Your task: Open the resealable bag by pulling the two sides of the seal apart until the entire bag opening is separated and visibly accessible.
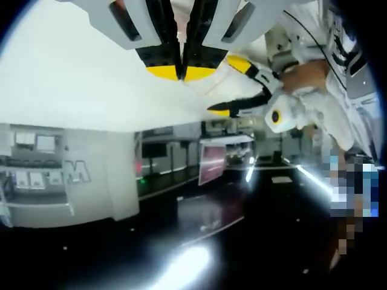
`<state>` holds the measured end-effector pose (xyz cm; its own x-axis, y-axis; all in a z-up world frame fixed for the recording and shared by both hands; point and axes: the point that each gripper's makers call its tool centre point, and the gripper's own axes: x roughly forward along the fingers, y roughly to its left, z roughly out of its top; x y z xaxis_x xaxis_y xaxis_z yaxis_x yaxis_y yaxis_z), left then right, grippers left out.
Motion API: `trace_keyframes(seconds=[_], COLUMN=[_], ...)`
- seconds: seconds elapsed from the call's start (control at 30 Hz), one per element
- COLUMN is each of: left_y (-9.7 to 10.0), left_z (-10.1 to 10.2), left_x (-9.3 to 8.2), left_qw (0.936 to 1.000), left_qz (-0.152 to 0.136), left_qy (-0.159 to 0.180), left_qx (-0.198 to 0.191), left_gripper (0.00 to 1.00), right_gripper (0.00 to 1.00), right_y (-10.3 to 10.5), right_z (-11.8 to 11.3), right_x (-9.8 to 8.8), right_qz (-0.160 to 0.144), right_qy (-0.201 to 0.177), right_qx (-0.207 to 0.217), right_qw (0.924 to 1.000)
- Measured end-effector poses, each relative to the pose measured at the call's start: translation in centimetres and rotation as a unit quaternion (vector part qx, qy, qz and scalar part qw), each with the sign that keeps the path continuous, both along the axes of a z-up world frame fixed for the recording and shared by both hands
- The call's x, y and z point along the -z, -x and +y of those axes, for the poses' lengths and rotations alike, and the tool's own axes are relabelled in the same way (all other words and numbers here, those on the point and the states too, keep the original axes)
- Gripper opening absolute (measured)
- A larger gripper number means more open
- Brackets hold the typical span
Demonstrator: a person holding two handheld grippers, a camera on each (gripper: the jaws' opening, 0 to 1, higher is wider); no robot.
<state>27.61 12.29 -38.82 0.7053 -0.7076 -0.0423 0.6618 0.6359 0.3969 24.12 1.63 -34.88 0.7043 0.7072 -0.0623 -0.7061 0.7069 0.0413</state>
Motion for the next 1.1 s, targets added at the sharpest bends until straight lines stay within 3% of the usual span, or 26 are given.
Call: trace_keyframes(seconds=[0.1,0.27,0.67,1.1], left_y=[-0.4,-0.9,-1.6,-1.9], left_z=[0.4,1.0,2.3,2.2], left_x=[0.5,0.5,0.8,1.4], left_qw=[0.9996,0.9988,0.9941,0.9930], left_qz=[0.026,0.045,0.096,0.103], left_qy=[0.005,0.015,0.046,0.054], left_qx=[-0.007,-0.012,-0.019,-0.021], left_gripper=[0.88,0.99,1.00,1.00], right_gripper=[0.00,0.00,0.00,0.00], right_y=[0.0,-0.1,0.1,-0.2], right_z=[-0.1,-0.8,-1.2,-2.3], right_x=[-0.2,-1.0,-2.7,-3.8], right_qz=[-0.001,-0.007,-0.019,-0.027], right_qy=[-0.004,-0.018,-0.047,-0.075], right_qx=[0.002,0.011,0.015,0.021], right_qw=[1.0000,0.9998,0.9986,0.9966])
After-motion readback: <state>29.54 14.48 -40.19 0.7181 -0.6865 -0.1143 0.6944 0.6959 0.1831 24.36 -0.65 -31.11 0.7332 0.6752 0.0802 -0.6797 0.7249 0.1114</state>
